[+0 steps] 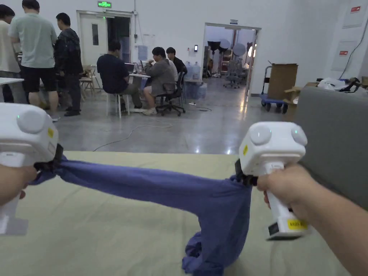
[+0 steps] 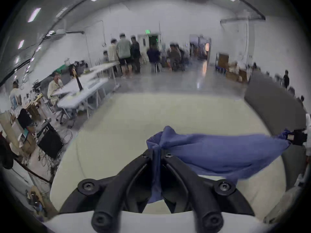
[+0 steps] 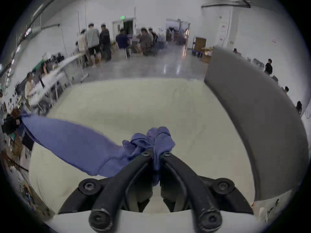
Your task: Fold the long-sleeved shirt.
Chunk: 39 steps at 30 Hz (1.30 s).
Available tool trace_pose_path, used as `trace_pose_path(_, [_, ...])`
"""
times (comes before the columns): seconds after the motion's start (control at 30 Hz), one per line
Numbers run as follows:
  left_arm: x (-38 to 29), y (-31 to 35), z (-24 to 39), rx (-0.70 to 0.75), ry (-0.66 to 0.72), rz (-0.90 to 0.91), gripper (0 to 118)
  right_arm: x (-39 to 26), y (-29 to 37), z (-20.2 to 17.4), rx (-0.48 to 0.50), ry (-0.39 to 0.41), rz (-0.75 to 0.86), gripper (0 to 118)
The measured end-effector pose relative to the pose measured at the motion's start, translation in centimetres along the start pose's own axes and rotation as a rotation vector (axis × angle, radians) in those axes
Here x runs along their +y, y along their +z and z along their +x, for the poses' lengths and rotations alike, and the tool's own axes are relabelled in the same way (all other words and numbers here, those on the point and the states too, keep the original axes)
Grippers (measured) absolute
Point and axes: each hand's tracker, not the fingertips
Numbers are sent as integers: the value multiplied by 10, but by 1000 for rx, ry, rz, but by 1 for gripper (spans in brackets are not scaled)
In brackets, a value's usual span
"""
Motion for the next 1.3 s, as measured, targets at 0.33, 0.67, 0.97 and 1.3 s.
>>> trace_pose_path(0.33, [-214, -8, -26, -159, 149, -244, 5, -213, -12, 24, 100, -29, -67, 2])
trace_pose_path(0.67, [-319, 53, -27, -109, 16, -295, 5, -332, 63, 12, 241, -105, -237, 2])
trace_pose_path(0.97, [-390, -6, -41, -47, 15, -500, 5, -404, -6, 7, 190, -258, -509, 2])
trace_pose_path(1.3, [-360, 42, -47, -149, 172, -277, 114, -372, 60, 36, 210, -398, -283, 108])
